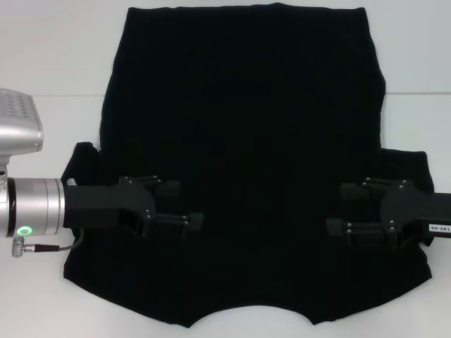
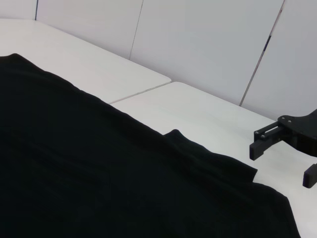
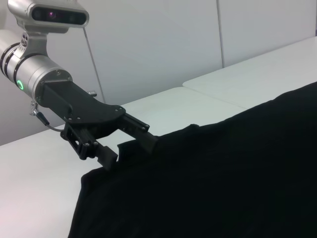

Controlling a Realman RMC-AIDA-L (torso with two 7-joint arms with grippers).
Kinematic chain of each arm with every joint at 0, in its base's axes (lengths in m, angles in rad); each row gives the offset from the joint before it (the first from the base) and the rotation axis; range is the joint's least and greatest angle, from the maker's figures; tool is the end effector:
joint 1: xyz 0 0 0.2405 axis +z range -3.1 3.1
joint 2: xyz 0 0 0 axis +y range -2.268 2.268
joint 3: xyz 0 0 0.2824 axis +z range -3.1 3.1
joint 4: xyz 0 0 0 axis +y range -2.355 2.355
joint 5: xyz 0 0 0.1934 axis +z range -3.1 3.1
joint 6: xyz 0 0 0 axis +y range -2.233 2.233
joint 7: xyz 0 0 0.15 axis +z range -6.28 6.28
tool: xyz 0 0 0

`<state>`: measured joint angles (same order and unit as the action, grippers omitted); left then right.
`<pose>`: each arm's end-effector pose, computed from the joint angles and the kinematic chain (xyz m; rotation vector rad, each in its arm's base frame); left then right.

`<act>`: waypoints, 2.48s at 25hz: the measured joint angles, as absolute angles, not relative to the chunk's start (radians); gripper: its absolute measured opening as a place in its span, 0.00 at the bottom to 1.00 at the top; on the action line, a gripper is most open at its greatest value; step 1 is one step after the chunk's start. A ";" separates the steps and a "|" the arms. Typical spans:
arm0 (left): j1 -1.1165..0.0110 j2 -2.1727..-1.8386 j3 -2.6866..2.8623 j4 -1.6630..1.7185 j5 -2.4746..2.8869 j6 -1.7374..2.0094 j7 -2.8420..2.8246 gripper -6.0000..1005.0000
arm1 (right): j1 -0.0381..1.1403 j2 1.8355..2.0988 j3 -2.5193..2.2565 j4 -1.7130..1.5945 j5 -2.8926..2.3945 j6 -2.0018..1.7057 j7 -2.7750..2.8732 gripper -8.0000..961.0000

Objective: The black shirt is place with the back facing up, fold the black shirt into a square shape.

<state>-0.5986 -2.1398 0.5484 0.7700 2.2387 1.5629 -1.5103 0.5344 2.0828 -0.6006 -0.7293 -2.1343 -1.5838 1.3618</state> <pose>-0.2607 0.3429 -0.0241 -2.7400 -0.7197 -0.5509 0.2796 0.3316 -0.0076 -2.7349 0.5643 0.5737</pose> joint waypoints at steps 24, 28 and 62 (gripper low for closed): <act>-0.599 -2.114 0.400 0.792 2.233 1.514 -1.734 0.89 | 0.587 2.053 -0.526 -0.729 -2.097 -1.395 1.738 0.89; -0.593 -2.101 0.353 0.837 2.244 1.524 -1.924 0.89 | 0.636 2.019 -0.545 -0.729 -2.102 -1.374 1.939 0.89; -0.535 -2.077 0.220 0.886 2.512 1.415 -2.194 0.50 | 0.738 1.908 -0.594 -0.725 -2.177 -1.278 2.391 0.89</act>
<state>-0.5346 -2.0765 0.2198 0.8864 2.5119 1.4148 -2.1936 0.7379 1.9082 -0.5935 -0.7246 -2.1771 -1.2777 2.3909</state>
